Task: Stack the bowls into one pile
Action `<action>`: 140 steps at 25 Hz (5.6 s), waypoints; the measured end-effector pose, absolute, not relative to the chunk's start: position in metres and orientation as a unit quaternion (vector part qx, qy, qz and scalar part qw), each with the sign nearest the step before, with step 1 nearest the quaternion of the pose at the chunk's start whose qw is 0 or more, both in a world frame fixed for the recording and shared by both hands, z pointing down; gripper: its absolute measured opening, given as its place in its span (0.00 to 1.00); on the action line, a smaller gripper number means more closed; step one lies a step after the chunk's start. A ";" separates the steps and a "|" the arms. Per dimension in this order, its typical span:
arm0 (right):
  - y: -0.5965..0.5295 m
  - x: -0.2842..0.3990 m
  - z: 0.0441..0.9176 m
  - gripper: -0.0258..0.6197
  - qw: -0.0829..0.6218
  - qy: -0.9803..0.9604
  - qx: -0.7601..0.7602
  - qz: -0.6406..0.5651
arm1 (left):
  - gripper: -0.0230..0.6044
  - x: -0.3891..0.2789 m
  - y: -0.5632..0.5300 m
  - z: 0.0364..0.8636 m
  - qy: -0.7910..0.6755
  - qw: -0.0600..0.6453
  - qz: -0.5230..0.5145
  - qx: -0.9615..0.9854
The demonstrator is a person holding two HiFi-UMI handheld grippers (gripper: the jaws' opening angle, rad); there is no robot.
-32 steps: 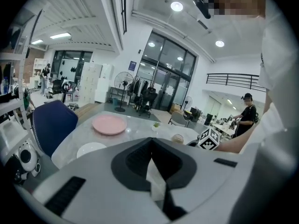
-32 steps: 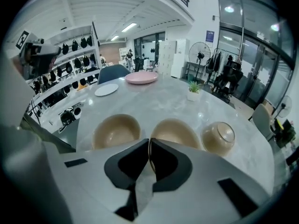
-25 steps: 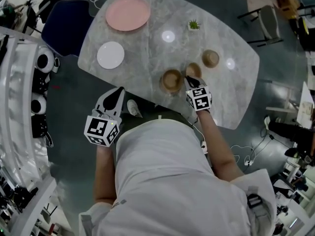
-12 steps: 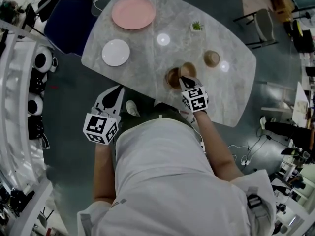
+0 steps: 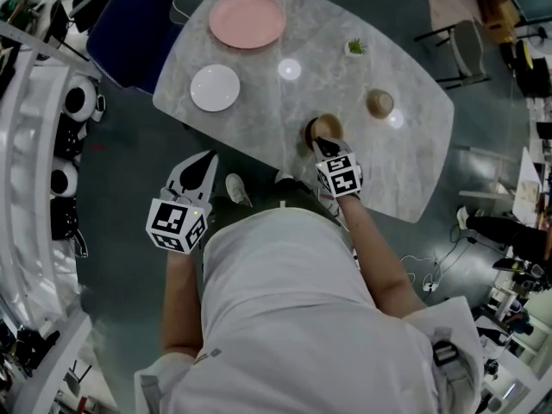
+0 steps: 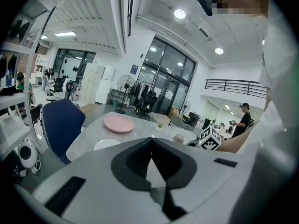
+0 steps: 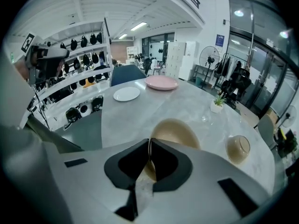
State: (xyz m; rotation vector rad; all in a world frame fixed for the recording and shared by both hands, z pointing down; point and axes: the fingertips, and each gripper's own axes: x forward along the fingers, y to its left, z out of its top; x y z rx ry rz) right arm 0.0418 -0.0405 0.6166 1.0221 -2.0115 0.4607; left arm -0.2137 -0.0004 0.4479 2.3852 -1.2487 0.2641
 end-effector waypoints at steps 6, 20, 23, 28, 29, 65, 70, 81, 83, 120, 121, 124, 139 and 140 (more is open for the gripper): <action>-0.033 0.040 0.635 0.08 0.422 -0.790 0.401 0.190 | 0.04 -0.222 0.007 0.452 -0.456 0.221 0.101 0.856; -0.029 0.028 0.652 0.16 0.413 -0.798 0.379 0.221 | 0.04 -0.224 0.016 0.457 -0.471 0.230 0.107 0.845; -0.026 0.024 0.651 0.20 0.409 -0.803 0.371 0.222 | 0.04 -0.221 0.016 0.459 -0.469 0.231 0.108 0.846; -0.028 0.031 0.644 0.21 0.399 -0.805 0.378 0.223 | 0.04 -0.212 0.013 0.458 -0.463 0.229 0.109 0.849; -0.028 0.035 0.642 0.21 0.397 -0.804 0.382 0.223 | 0.04 -0.209 0.013 0.457 -0.461 0.229 0.109 0.850; -0.128 0.295 0.641 0.49 0.278 -0.725 0.564 0.283 | 0.04 -0.065 -0.025 0.467 -0.410 0.230 0.198 0.860; -0.147 0.316 0.650 0.57 0.269 -0.718 0.572 0.290 | 0.04 -0.054 -0.023 0.474 -0.417 0.238 0.210 0.852; -0.180 0.333 0.680 0.73 0.279 -0.714 0.562 0.311 | 0.04 -0.039 -0.018 0.485 -0.430 0.244 0.242 0.835; -0.183 0.335 0.684 0.74 0.284 -0.711 0.564 0.310 | 0.04 -0.039 -0.017 0.486 -0.434 0.247 0.244 0.832; -0.131 0.245 0.641 0.70 0.308 -0.754 0.495 0.302 | 0.04 -0.069 -0.006 0.483 -0.421 0.240 0.197 0.852; -0.126 0.239 0.638 0.70 0.307 -0.756 0.492 0.304 | 0.04 -0.070 -0.007 0.483 -0.416 0.239 0.194 0.855; -0.109 0.221 0.630 0.70 0.305 -0.763 0.480 0.308 | 0.04 -0.071 -0.010 0.482 -0.404 0.237 0.186 0.864; -0.052 0.150 0.605 0.70 0.357 -0.781 0.425 0.287 | 0.04 -0.068 -0.019 0.480 -0.344 0.230 0.158 0.896; -0.050 0.147 0.605 0.70 0.362 -0.781 0.420 0.286 | 0.04 -0.068 -0.020 0.480 -0.340 0.231 0.157 0.898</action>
